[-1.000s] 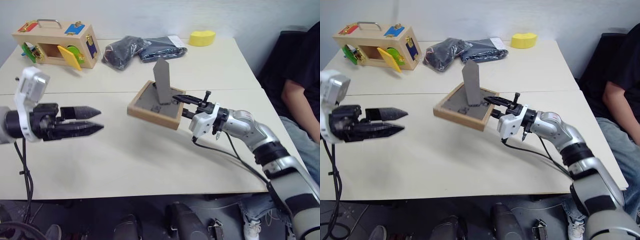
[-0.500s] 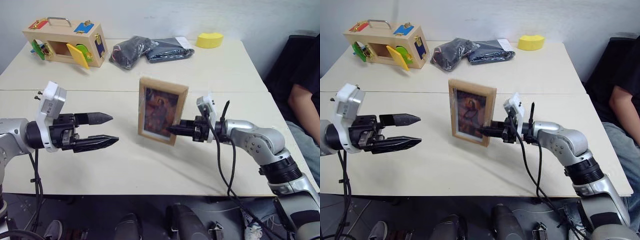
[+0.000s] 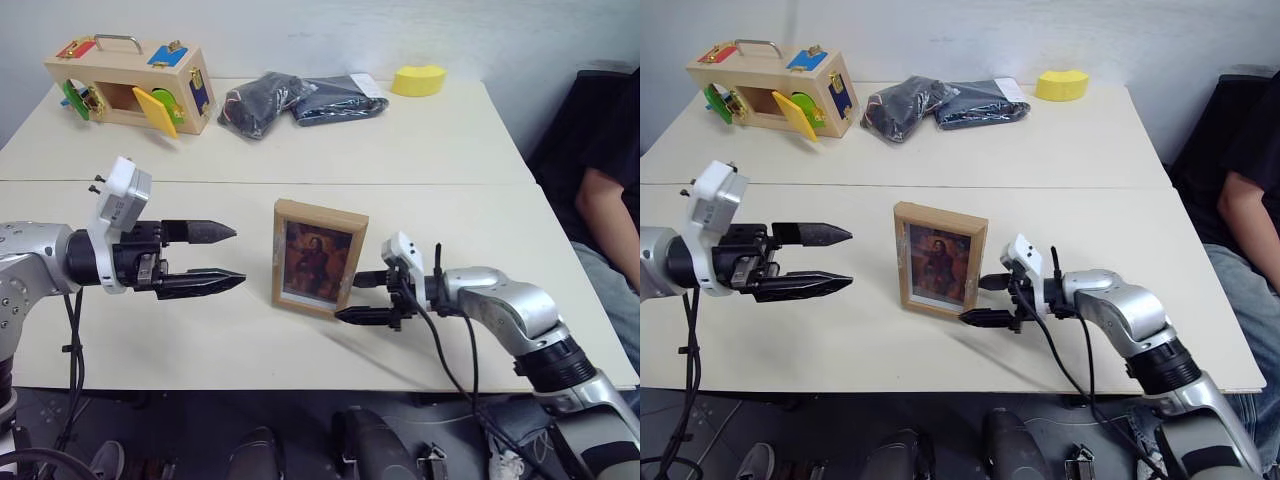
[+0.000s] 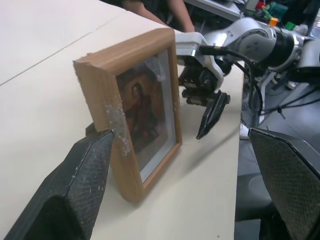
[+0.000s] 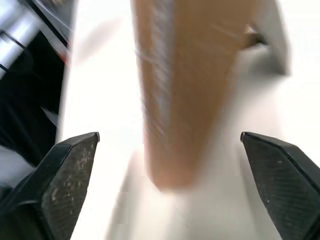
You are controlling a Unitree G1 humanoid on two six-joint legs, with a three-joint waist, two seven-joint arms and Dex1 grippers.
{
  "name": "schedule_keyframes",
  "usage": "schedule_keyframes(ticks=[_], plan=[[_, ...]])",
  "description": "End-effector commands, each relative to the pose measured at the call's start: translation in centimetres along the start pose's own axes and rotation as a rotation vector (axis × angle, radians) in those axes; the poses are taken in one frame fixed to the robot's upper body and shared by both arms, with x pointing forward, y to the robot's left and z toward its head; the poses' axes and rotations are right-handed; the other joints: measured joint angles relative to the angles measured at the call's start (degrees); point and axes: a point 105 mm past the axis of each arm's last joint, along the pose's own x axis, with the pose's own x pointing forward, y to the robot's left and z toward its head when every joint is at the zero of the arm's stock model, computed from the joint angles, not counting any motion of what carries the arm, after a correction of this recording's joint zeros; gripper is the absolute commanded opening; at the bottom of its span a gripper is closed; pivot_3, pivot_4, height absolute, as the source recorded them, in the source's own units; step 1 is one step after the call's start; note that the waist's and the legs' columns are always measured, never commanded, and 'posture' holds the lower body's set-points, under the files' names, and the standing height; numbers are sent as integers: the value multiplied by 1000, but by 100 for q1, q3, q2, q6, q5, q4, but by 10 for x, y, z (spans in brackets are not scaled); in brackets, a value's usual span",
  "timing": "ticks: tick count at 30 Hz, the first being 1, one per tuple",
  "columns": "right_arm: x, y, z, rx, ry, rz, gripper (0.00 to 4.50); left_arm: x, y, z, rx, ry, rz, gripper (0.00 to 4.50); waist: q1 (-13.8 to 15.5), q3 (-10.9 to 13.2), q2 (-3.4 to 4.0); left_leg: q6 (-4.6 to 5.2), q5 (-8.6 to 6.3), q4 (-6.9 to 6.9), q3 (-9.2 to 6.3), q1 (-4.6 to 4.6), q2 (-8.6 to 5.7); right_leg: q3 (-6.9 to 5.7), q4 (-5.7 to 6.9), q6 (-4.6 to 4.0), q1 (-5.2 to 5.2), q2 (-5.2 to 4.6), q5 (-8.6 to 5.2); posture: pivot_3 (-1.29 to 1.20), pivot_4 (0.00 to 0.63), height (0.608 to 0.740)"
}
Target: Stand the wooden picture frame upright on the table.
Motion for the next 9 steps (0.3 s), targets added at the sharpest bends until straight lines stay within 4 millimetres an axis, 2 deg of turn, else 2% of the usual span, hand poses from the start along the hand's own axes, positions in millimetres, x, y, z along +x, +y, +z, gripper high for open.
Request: schedule_keyframes(ticks=[1,2,4,6,9], plan=[[-55,-5,10,-135,15,-64,4479,-5,3,1,54,20,13,4500,63,1,0,1,-1,-2,0,-1,0,-1,-6,0,1,1,0,0,150,740],[-66,-4,14,-126,-2,-68,4479,-6,3,2,60,19,15,4500,103,1,0,2,-2,-4,-1,-3,0,-2,-11,0,0,1,0,0,150,740],[-101,-3,32,-69,-82,-88,4479,-9,7,5,77,9,31,4500,115,1,0,5,-3,-1,1,-1,0,-1,-14,2,3,1,1,0,150,740],[-126,12,49,-62,-141,-21,4479,-13,10,8,83,-2,45,4500,123,2,2,5,-3,0,7,6,0,5,-10,5,8,2,3,0,150,740],[-129,15,57,-63,-176,11,4479,-10,16,7,100,4,61,4500,113,1,1,5,-4,-4,5,21,6,4,-15,4,23,9,2,0,150,740]])
